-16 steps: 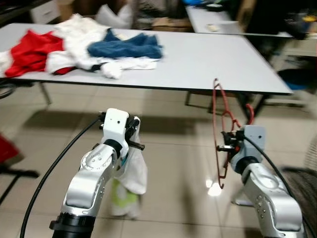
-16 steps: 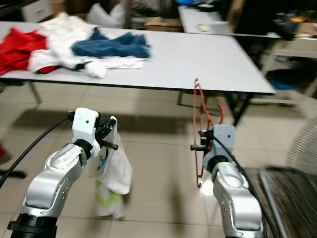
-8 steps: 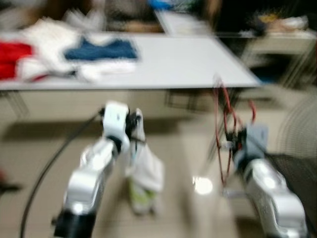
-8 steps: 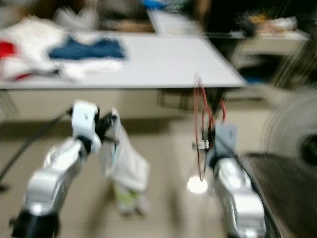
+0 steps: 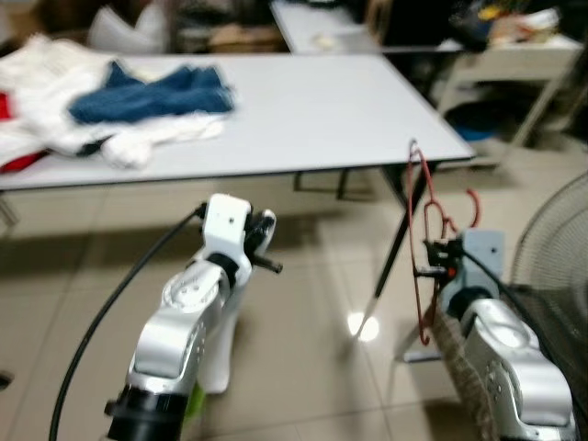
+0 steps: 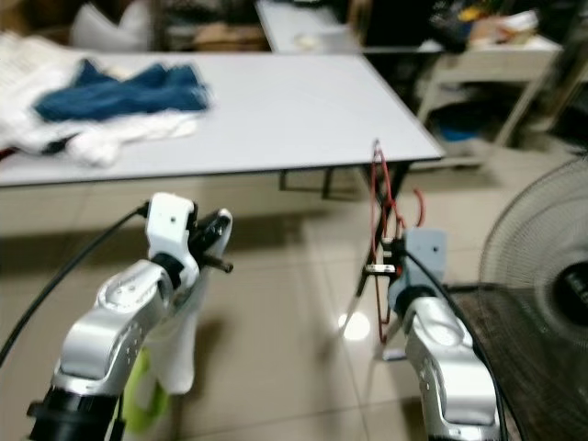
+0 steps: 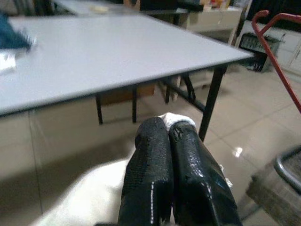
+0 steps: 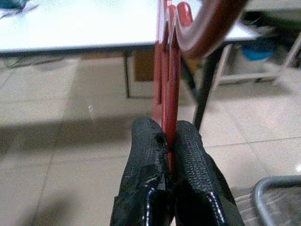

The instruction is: Hang hanger

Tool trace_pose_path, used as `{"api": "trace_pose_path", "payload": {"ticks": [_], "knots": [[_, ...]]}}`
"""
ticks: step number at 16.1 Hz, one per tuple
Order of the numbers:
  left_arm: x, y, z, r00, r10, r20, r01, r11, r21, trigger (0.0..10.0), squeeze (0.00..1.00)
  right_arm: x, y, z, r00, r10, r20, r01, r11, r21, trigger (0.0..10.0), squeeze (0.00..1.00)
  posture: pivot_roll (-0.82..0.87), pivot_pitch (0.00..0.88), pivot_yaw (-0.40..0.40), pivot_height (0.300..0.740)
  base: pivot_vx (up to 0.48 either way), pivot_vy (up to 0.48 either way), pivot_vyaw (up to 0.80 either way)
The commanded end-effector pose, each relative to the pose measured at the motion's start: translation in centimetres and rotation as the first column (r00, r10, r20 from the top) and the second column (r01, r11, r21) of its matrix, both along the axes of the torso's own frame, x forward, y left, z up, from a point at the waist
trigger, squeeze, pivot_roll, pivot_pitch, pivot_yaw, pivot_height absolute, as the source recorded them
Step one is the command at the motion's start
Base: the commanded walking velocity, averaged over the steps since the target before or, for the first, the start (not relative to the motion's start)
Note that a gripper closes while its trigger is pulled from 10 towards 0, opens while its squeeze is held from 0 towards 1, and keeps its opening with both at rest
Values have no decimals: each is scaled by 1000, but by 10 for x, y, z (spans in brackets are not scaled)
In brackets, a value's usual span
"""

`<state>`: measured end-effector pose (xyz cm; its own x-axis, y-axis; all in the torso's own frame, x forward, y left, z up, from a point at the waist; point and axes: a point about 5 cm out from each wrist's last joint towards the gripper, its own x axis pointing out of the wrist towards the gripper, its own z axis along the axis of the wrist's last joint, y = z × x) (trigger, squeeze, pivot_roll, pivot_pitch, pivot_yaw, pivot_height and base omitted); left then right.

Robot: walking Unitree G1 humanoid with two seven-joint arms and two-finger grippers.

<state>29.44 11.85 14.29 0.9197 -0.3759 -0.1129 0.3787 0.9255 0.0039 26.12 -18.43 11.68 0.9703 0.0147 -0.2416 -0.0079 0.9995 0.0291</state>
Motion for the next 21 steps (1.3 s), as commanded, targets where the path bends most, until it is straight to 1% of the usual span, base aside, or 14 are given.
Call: {"api": "trace_pose_path", "payload": {"ticks": [1, 5, 11, 15, 20, 21], "knots": [[1, 9, 2, 999, 30, 13, -30, 1000, 10, 10000, 0, 2, 9, 6, 999, 32, 31, -32, 999, 7, 10000, 0, -138, 9, -19, 740, 307, 0, 0], [4, 7, 4, 999, 26, 24, -26, 1000, 5, 10000, 0, 3, 6, 9, 998, 30, 48, -30, 1000, -6, 10000, 0, -145, 2, -15, 740, 307, 0, 0], [4, 5, 7, 999, 10, 38, -10, 1000, 4, 10000, 0, 3, 5, 12, 997, 36, 70, -35, 999, -16, 10000, 0, -145, 0, -17, 740, 307, 0, 0], [5, 3, 8, 999, 5, 43, -5, 1000, 4, 10000, 0, 4, 3, 12, 997, 35, 72, -33, 999, -23, 10000, 0, -144, 0, -16, 740, 307, 0, 0], [5, 2, 7, 999, -4, 37, 4, 1000, 2, 10000, 0, 4, 4, 11, 997, 39, 72, -37, 999, -23, 10000, 0, -147, 0, -15, 740, 306, 0, 0], [5, 2, 7, 999, -7, 37, 7, 1000, 7, 10000, 0, 5, 5, 11, 997, 39, 69, -38, 999, -14, 10000, 0, -143, 0, -13, 740, 304, 0, -800]]}}
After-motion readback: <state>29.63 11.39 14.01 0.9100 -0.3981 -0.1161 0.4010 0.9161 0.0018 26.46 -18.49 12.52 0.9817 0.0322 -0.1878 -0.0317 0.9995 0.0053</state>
